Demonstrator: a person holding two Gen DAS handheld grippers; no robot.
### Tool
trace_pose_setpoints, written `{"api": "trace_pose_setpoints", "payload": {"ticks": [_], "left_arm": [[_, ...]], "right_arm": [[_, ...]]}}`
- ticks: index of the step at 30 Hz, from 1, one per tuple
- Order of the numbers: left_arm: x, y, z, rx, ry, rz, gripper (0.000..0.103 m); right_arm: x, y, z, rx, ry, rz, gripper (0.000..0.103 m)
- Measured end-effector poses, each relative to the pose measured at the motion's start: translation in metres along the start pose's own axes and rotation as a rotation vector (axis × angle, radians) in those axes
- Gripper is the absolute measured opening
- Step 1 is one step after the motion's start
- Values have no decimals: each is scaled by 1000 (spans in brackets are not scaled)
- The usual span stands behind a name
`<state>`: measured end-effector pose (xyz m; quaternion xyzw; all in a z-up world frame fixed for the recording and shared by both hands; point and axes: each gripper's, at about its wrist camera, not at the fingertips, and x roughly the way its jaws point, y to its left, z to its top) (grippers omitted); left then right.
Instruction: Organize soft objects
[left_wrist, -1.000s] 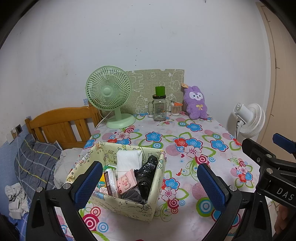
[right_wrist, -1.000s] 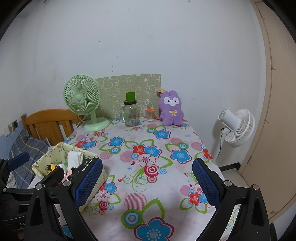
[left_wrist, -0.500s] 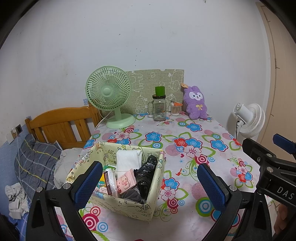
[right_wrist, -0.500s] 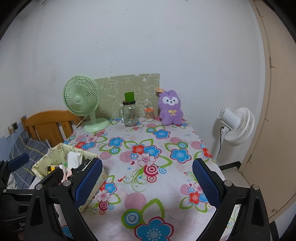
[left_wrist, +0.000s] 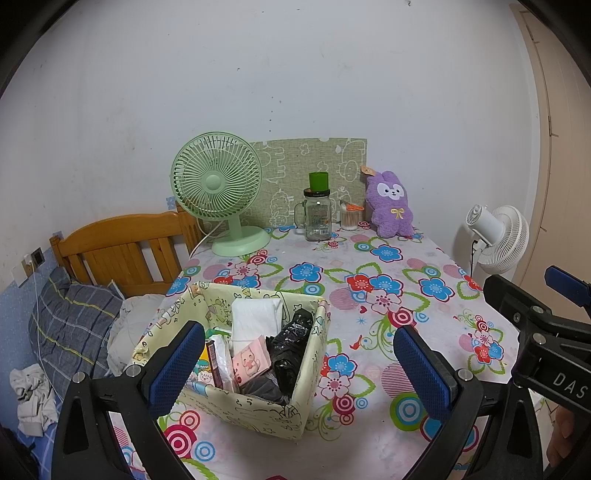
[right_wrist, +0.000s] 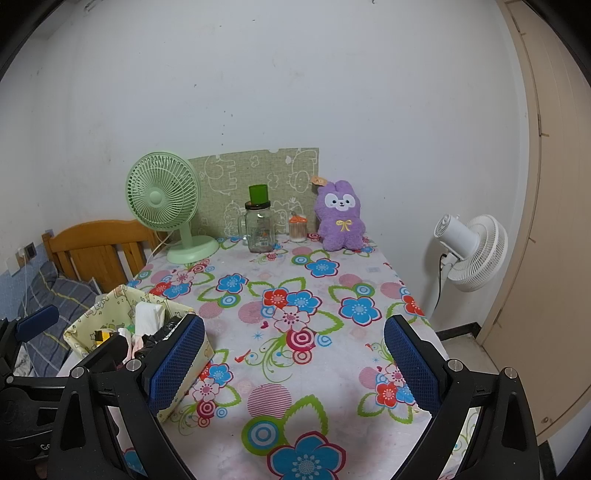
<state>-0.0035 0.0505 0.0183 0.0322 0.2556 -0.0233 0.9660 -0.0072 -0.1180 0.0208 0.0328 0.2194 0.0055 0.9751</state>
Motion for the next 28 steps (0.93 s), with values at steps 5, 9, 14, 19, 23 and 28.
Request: {"api": "trace_pose_setpoints", "payload": {"ticks": [5, 9, 14, 19, 23, 28], "left_arm": [[0, 0, 0, 1, 0, -1, 103], [0, 0, 0, 0, 0, 0, 103], [0, -1, 0, -1, 0, 1, 103], [0, 0, 0, -3, 1, -1, 103], [0, -4, -1, -14, 3, -7, 103], [0, -6, -1, -12, 3, -3, 103]], "right_arm": [[-1, -1, 0, 1, 0, 1, 99], [-1, -1, 0, 0, 0, 1, 99], [-1, -1, 0, 0, -1, 0, 99], [-1, -1, 0, 0, -1, 1, 99], [-1, -1, 0, -2, -1, 3, 99], [-1, -1, 0, -1, 0, 4, 99]]}}
